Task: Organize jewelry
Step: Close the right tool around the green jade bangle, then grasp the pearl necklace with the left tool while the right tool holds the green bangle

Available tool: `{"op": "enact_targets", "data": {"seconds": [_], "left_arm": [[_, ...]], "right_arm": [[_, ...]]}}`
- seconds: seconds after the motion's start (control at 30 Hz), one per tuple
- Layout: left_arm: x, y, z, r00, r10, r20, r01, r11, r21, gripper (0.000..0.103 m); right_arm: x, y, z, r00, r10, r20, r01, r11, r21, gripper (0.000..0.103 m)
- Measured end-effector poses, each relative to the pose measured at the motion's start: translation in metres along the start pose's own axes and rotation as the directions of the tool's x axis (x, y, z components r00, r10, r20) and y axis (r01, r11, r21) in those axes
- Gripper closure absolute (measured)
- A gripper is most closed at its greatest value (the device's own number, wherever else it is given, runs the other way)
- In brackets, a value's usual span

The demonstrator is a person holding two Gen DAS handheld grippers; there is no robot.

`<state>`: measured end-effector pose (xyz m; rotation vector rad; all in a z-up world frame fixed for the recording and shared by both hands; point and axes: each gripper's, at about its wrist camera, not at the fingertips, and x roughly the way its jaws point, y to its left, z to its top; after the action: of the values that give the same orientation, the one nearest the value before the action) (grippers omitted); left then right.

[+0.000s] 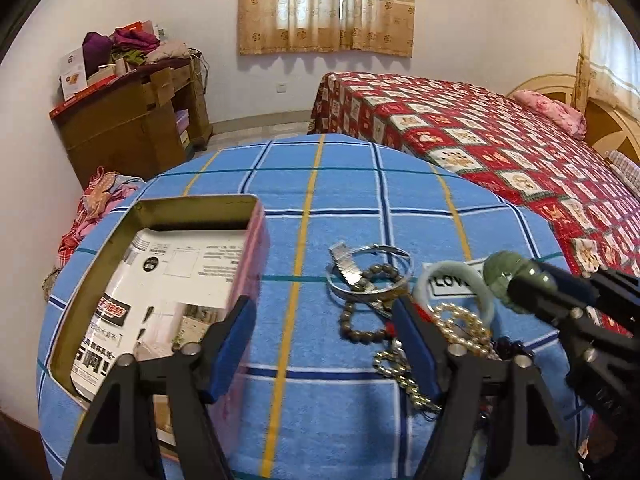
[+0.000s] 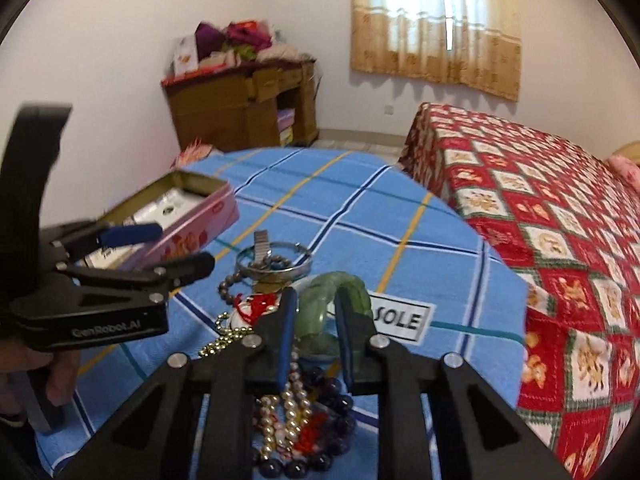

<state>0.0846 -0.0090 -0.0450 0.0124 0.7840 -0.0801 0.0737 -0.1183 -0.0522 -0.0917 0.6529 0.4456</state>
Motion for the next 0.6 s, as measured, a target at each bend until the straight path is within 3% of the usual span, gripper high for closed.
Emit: {"op": "enact_targets", "data": {"seconds": [0.33, 0.6], "left_arm": [[-0.002, -0.037, -0.013, 0.998, -0.059, -0.033, 0.062, 0.996, 0.070, 0.046], [0.003, -0.062, -0.013, 0.995, -0.090, -0.042, 0.094, 0.991, 0.094, 0.046]], "right_arm": [[-0.006, -0.011, -0.021, 0.998, -0.040, -0.042, 0.042, 0.999, 0.031, 0.081], [-0.013, -0.020, -0.032, 0.995, -0.086, -0.049, 0.087, 0.996, 0.026, 0.081]]}}
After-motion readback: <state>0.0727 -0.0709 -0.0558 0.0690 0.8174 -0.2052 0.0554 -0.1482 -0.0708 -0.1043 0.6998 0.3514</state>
